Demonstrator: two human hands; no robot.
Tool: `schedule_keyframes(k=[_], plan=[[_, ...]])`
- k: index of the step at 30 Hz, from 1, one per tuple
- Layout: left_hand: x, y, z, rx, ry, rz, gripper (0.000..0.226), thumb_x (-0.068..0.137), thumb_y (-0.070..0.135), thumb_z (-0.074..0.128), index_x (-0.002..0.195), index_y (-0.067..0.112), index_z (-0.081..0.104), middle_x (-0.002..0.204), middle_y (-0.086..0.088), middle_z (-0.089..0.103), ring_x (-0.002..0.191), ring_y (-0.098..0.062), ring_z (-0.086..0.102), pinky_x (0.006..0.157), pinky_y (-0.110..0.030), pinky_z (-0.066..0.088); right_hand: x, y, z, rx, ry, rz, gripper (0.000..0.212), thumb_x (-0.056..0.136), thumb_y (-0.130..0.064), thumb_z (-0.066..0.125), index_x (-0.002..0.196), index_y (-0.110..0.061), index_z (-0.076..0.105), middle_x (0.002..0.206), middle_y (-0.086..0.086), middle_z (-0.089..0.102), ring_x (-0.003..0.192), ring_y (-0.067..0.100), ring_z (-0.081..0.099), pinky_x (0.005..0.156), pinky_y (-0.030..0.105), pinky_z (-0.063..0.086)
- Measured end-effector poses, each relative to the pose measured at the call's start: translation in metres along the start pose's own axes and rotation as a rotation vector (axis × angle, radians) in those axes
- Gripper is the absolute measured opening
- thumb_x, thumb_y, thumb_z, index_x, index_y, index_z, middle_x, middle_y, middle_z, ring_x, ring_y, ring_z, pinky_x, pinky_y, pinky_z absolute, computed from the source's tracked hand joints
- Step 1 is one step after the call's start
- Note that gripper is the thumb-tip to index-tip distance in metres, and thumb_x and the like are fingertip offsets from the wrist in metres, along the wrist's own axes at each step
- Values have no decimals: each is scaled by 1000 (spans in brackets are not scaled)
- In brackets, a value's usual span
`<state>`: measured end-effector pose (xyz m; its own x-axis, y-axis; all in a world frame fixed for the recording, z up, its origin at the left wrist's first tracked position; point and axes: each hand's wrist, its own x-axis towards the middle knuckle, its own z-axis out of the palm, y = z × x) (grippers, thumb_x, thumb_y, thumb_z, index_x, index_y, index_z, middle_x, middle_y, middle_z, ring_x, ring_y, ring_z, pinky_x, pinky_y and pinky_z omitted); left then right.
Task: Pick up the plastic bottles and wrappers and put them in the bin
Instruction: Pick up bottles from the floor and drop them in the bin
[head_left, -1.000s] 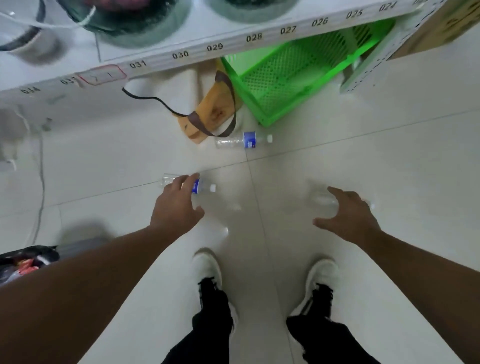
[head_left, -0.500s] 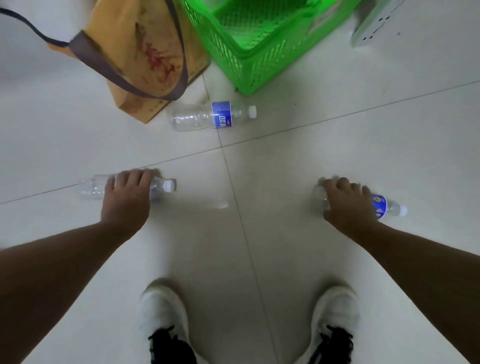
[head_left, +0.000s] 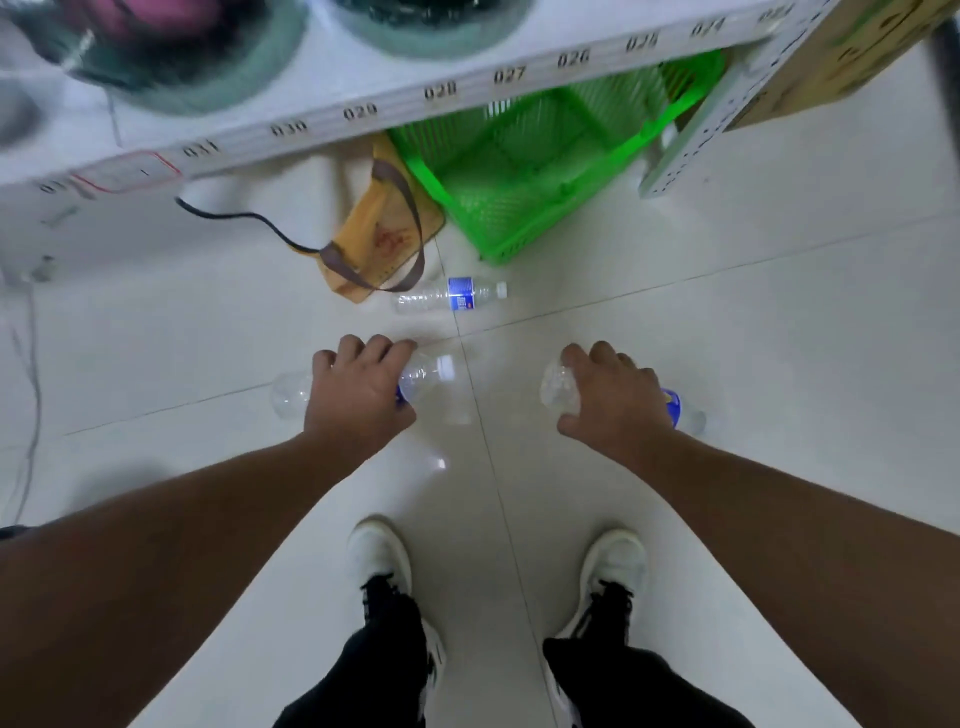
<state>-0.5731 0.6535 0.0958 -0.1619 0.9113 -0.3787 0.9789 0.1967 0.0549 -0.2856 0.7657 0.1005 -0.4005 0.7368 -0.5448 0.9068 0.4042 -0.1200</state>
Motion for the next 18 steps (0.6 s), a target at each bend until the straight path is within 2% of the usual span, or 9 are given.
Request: schedule_keyframes(k=[8,14,18], plan=[[-94,25,-180,-55,83,-123,78,75,47,71,150,35,52,130,5,62,118,-31,50,90,-47,40,-117,-35,-157,63,45,-45,72,71,-47,76,134,-28,46,117,5,51,103,34,60,84,43,49],[-194,41,-258,-163,142,-313,82,73,48,73,151,36,48,133,2,62,117,-33,49,91,-49,41,-212,-71,-235,68,51,-204,70,72,-44,77,132,-26,47,115,5,51,104,35,58,83,44,48],[-260,43,-292,-193,119,-371,81,76,47,71,151,36,45,133,5,63,116,-31,48,91,-47,39,-263,-108,-267,32,87,-325,69,73,-45,77,132,-25,47,115,5,51,104,34,57,85,46,50]])
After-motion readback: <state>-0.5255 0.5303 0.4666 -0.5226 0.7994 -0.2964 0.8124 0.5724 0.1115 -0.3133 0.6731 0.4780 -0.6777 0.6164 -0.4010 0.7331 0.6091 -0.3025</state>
